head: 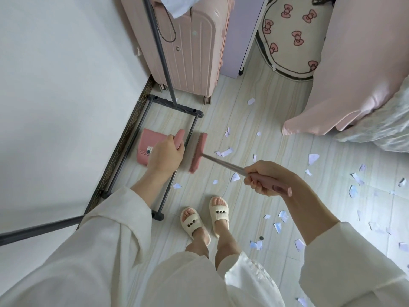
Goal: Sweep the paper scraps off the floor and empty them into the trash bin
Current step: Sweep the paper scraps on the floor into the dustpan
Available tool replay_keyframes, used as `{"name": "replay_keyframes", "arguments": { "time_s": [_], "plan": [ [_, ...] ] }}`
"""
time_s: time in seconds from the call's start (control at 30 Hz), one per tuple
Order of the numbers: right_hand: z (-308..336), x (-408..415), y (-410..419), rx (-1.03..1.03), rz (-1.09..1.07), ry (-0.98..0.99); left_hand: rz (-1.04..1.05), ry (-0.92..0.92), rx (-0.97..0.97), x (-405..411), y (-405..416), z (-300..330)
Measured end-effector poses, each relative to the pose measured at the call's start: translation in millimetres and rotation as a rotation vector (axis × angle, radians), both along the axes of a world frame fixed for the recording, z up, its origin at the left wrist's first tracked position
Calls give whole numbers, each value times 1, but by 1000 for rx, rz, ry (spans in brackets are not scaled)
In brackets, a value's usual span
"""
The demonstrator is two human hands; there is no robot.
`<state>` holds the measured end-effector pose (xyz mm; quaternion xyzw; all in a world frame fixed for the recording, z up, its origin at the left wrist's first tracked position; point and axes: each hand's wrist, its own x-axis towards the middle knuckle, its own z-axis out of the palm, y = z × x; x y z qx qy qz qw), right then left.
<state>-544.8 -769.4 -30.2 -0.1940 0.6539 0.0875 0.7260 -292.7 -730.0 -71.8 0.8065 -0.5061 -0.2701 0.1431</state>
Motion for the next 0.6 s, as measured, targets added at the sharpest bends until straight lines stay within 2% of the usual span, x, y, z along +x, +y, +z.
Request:
{"name": "replay_keyframes", "arguments": {
  "time_s": [0.23, 0.4, 0.6],
  "plan": [
    [-13, 21, 63, 106, 6, -101, 23, -88, -48, -3, 50, 7],
    [-31, 24, 114, 31, -22, -32, 48, -110, -109, -29, 88, 12],
    [-43, -19, 144, -116, 60, 54, 102, -159, -196, -74, 127, 10]
  ]
}}
